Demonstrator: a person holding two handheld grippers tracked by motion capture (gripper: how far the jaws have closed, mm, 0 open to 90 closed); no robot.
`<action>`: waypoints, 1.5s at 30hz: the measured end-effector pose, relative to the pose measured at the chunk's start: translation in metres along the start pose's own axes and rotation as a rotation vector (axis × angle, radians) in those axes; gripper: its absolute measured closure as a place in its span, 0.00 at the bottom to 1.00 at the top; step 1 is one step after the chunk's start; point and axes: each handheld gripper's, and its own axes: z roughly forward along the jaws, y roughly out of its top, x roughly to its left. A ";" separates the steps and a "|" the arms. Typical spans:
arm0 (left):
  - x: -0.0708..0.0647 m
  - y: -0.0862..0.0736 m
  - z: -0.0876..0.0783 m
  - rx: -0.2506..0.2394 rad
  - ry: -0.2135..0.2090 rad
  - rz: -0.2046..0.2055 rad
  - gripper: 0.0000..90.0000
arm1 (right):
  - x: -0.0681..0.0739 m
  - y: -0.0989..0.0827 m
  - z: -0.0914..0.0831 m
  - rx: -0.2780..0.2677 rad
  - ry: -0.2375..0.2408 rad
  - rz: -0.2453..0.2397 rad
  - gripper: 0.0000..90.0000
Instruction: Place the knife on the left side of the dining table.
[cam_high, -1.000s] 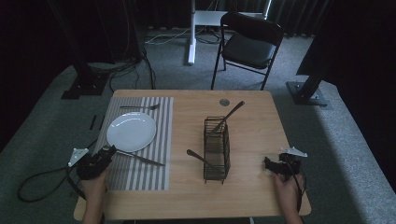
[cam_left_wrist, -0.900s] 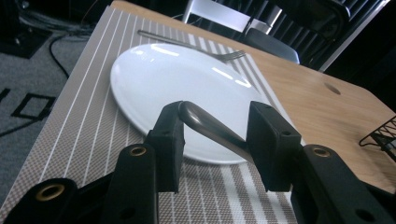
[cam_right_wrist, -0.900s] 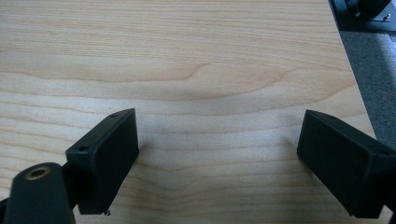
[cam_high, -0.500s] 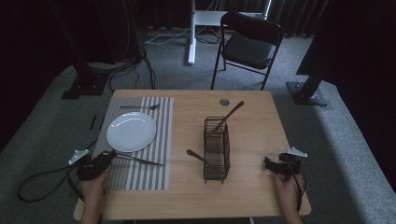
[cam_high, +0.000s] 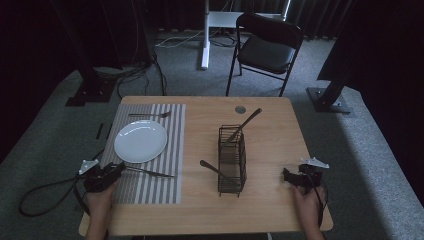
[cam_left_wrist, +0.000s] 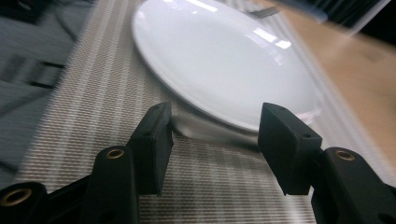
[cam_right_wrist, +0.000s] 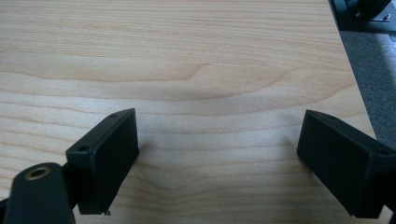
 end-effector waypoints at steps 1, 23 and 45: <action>0.001 -0.002 0.002 0.008 0.000 -0.013 0.50 | 0.000 0.000 0.000 0.000 0.000 0.000 0.13; -0.019 -0.013 -0.004 0.033 0.095 0.083 0.33 | 0.000 0.000 0.000 0.000 0.000 0.000 0.13; -0.043 -0.037 -0.018 0.148 0.089 0.148 0.00 | 0.000 0.000 0.000 0.000 0.000 0.000 0.13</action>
